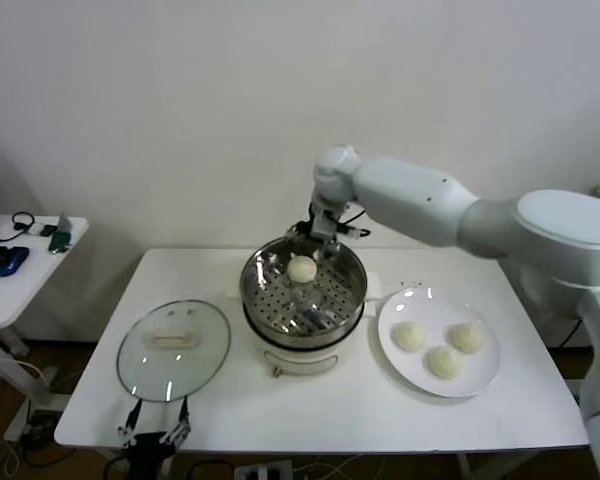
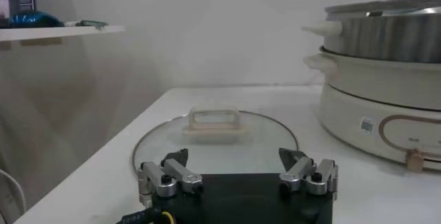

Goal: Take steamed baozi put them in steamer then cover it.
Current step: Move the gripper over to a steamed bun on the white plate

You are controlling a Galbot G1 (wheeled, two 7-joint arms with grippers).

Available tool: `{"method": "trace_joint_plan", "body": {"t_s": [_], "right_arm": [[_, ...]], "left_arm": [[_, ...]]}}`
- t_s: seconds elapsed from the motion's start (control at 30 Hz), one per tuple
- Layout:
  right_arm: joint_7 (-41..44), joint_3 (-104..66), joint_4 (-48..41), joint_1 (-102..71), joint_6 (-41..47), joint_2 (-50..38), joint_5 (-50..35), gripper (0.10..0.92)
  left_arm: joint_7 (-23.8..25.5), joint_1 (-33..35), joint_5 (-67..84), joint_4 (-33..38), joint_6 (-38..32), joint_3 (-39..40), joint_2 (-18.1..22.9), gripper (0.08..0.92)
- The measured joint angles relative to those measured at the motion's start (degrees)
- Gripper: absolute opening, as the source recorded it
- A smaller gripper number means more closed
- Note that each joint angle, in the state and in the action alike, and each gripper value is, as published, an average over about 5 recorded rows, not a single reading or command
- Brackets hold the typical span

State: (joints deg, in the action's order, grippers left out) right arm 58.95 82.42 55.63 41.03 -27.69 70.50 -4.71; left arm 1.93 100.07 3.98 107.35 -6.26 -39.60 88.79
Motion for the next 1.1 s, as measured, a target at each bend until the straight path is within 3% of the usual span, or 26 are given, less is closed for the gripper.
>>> {"method": "trace_joint_plan", "body": {"t_s": [0.2, 0.53, 0.8, 1.1], "right_arm": [[1.24, 10.06, 5.17, 6.01, 9.52, -9.39, -10.66, 0.823], [-4.57, 19.33, 17.8, 6.5, 29.14, -23.47, -22.99, 0.823], [-7.81, 18.53, 21.09, 0.15, 37.79, -27.13, -25.38, 0.823], [-10.3, 12.39, 18.33, -9.17, 42.14, -26.5, -23.82, 0.823]], "left_arm": [[0.02, -0.07, 0.04, 0.07, -0.1, 0.08, 0.0, 0.823], [0.01, -0.3, 0.19, 0.47, -0.35, -0.25, 0.09, 0.823], [-0.13, 0.24, 0.19, 0.71, -0.71, -0.67, 0.2, 0.823], [-0.46, 1.07, 0.03, 0.78, -1.36, -0.74, 0.66, 0.823]]}}
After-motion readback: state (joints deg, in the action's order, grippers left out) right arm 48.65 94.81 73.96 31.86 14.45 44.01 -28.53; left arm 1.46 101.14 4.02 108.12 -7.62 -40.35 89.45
